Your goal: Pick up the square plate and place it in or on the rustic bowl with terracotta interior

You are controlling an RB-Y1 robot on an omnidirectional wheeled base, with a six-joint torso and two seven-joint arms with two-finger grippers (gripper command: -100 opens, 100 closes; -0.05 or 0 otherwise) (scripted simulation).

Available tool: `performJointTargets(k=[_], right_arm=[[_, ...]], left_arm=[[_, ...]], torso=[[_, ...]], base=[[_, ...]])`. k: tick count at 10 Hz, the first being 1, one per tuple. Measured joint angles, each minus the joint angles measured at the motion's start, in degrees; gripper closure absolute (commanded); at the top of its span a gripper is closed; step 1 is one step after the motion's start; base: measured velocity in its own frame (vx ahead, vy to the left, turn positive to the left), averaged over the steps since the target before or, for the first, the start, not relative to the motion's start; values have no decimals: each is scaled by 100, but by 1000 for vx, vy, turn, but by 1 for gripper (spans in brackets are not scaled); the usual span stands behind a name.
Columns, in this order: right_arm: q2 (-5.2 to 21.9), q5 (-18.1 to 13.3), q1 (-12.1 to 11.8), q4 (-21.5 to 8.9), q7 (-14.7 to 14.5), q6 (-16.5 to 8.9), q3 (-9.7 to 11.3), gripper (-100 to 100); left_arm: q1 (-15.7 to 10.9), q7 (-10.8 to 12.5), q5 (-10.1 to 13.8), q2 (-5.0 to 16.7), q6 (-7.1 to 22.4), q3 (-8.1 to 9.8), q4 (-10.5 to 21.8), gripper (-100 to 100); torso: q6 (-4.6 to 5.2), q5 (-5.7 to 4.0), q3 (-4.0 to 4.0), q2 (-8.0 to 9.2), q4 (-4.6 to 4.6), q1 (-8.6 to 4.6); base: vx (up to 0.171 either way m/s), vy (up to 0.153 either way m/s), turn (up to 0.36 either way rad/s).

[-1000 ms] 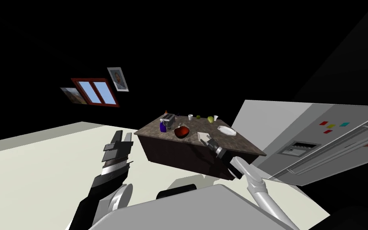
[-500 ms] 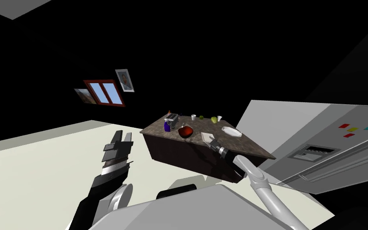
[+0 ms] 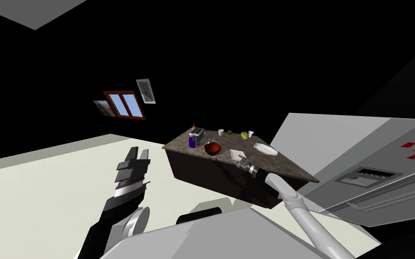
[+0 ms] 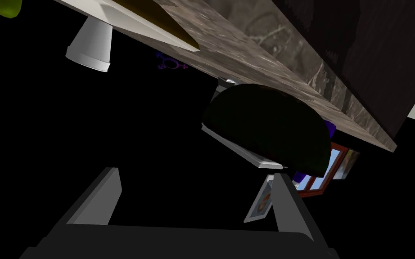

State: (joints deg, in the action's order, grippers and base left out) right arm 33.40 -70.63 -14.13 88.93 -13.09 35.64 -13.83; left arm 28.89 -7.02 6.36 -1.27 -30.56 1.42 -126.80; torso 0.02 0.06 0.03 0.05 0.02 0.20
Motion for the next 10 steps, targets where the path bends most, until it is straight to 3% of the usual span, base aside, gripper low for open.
performJointTargets(k=[3, 10], right_arm=[[163, -536, -17, -172, -101, 3, -87, -100], [610, -1653, 273, -1084, -525, 169, -371, -100]], left_arm=[[0, 0, 0, 0, 0, 0, 0, 0], [0, 0, 0, 0, 0, 0, 0, 0]], torso=[[2, 0, 0, 0, 0, -4], [2, 0, 1, 1, 0, -4]], base=[[3, 65, 70], [1, 61, 59]])
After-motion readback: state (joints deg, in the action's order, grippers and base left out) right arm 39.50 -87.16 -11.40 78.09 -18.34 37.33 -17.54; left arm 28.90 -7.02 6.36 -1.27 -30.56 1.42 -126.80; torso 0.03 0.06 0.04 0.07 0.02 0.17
